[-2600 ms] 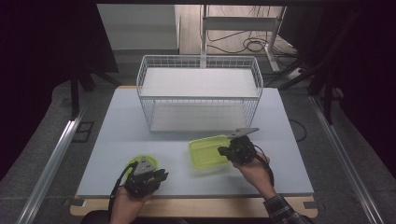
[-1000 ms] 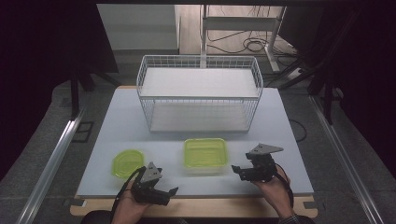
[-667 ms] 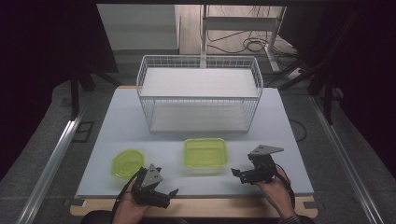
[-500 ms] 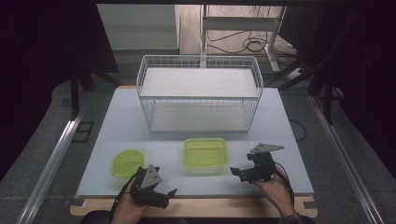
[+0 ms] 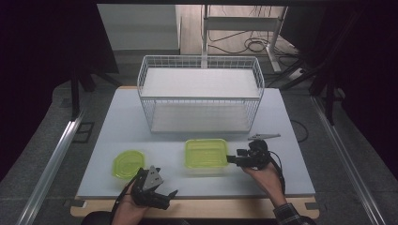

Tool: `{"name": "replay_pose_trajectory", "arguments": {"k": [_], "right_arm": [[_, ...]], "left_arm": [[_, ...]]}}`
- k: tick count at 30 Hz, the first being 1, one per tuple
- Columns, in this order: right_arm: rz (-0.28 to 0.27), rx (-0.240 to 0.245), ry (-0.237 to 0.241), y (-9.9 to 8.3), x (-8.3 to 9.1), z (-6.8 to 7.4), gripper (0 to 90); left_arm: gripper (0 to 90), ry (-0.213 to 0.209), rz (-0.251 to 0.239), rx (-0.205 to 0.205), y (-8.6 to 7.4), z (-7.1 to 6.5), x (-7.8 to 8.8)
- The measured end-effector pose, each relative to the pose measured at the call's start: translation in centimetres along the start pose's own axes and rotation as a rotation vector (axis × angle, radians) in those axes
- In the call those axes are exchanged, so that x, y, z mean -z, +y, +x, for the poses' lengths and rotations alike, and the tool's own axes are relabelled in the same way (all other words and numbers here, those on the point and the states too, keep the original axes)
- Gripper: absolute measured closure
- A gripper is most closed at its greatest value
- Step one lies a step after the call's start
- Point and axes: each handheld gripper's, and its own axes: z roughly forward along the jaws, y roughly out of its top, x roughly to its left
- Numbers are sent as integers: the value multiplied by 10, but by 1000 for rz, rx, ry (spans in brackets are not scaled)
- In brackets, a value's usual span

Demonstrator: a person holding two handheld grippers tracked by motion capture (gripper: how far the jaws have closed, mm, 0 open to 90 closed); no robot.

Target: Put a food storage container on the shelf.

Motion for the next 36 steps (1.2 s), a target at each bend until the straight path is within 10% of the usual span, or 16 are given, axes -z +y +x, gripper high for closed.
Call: {"name": "replay_pose_trajectory", "arguments": {"k": [15,19,36], "right_arm": [[58,-184,118,19,-28,-18,664],[56,-283,225,20,-28,-22,786],[7,-292,247,25,-13,-17,802]], "left_arm": [[48,1,15,-25,0,-2,-1],[48,4,17,-32,0,-3,-1],[45,-7,-2,-2,1,-1,3]]}}
